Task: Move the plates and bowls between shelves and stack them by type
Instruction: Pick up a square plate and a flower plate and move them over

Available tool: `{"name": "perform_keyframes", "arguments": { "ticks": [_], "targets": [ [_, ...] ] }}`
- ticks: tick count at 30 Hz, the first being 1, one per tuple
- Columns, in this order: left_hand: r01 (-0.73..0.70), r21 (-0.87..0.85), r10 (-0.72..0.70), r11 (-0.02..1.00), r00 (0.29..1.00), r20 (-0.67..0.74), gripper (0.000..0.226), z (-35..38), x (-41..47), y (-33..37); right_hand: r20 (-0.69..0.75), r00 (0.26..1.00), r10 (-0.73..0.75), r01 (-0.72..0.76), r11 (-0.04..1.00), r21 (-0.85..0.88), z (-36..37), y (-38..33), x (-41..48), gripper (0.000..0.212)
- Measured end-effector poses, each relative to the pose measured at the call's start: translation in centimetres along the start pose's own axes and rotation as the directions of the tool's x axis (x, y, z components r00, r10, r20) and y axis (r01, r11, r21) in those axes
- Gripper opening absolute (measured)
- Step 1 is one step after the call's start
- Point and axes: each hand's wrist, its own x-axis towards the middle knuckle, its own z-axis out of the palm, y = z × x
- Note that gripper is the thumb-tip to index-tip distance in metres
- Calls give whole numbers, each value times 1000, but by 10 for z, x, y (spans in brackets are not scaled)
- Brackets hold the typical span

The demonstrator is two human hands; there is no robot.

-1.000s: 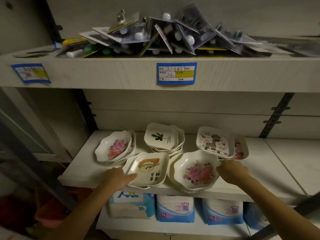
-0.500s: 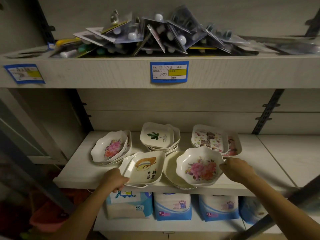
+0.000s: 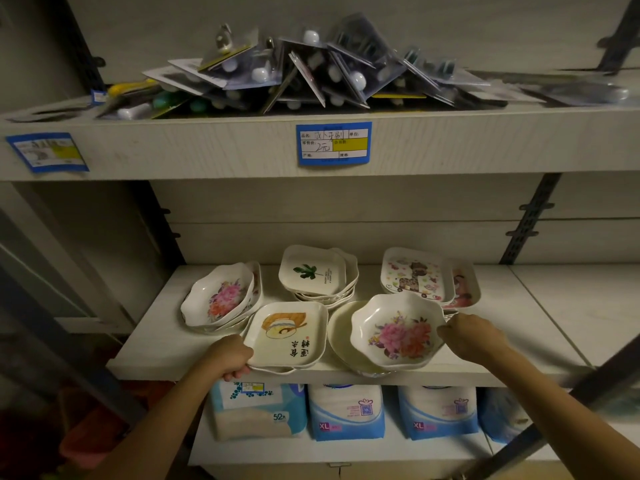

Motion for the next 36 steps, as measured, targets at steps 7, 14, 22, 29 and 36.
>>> {"name": "perform_keyframes", "arguments": {
  "ticks": [7, 14, 22, 29, 36],
  "targets": [
    [-48, -11, 48, 999, 998, 50, 17, -15, -4, 0, -5, 1000, 12, -12, 1000, 18, -2, -2, -6, 25],
    [-184, -77, 187, 980, 982, 25, 30, -25, -30, 11, -16, 997, 69, -68, 995, 71, 1, 20, -16, 30],
    [-372, 55, 372, 927, 928, 1, 26, -15, -40, 53, -49, 980, 192, -177, 959, 220, -2, 57, -54, 31],
    [-519, 103, 506, 849, 853, 129, 26, 33, -47, 108, -87, 911, 403, -344, 859, 379, 0, 108, -108, 36],
    [-640, 125, 597, 758, 758, 262, 31, 94, -72, 163, -142, 851, 505, -437, 832, 342, 1, 180, -160, 45]
  ]
}}
